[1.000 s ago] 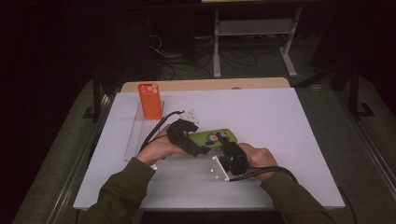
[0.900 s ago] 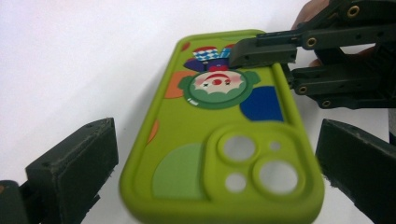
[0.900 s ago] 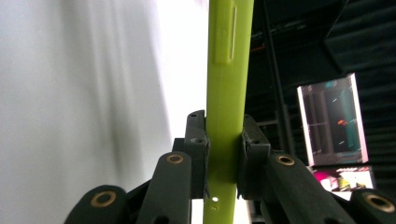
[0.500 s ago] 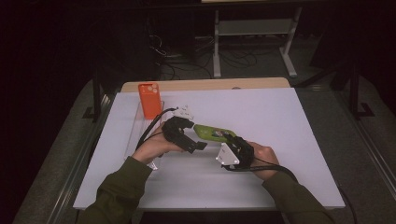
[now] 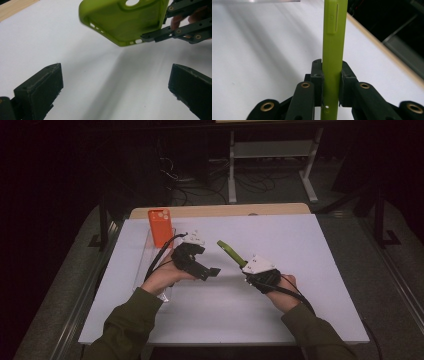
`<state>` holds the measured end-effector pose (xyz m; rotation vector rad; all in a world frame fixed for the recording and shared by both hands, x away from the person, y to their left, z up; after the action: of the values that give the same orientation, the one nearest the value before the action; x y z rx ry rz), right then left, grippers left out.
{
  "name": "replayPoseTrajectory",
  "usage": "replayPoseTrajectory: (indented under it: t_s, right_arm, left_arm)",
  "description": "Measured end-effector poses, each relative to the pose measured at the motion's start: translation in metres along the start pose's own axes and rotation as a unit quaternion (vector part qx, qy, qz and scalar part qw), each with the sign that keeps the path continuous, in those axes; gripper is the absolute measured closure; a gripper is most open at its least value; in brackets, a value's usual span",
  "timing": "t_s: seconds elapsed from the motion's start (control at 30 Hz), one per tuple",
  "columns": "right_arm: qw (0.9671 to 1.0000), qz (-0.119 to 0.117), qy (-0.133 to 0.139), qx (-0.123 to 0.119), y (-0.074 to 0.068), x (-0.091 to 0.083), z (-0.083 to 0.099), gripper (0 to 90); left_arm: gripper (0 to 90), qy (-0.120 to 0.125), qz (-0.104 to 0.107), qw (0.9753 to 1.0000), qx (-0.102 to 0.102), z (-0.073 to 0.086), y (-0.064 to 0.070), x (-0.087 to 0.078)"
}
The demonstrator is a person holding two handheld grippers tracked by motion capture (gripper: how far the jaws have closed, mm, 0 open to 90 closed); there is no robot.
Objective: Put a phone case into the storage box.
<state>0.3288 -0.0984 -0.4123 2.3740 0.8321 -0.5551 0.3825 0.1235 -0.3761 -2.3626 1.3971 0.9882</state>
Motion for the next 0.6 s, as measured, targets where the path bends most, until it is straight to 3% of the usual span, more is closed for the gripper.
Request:
replayPoseTrajectory:
  t_s: [0.13, 0.23, 0.37, 0.53, 0.6]
  right_arm:
    - [0.9974, -0.026, -0.007, 0.066, 0.006, 0.001, 0.001, 76.1]
    - [0.9947, -0.042, -0.008, 0.094, 0.012, 0.002, 0.004, 76.1]
    - [0.9877, -0.06, -0.009, 0.144, 0.015, 0.002, 0.005, 76.1]
    - [0.9823, -0.069, -0.004, 0.174, 0.016, 0.003, 0.005, 76.1]
    - [0.9823, -0.067, -0.005, 0.175, 0.016, 0.003, 0.005, 76.1]
  left_arm:
    - [0.0, 0.011, -0.004, 0.9998, -0.015, 0.0, -0.001, -0.001]
    - [0.0, 0.02, -0.005, 0.9995, -0.024, -0.001, -0.002, -0.001]
    - [0.0, 0.043, -0.007, 0.998, -0.045, -0.004, -0.001, -0.001]
    - [0.0, 0.058, -0.01, 0.9969, -0.051, -0.006, 0.0, 0.0]
    - [0.0, 0.064, -0.011, 0.9962, -0.059, -0.008, 0.001, 0.002]
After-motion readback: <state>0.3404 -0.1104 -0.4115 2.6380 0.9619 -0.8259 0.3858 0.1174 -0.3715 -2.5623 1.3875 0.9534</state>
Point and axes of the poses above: each handheld gripper's, and its own axes: x roughly forward along the jaws, z roughly out of its underside, y roughly to its right, the point moved 2 cm from there along x, roughly forward along the jaws, and after that the axes turned 4 degrees about -x, right-handed, at the moved point
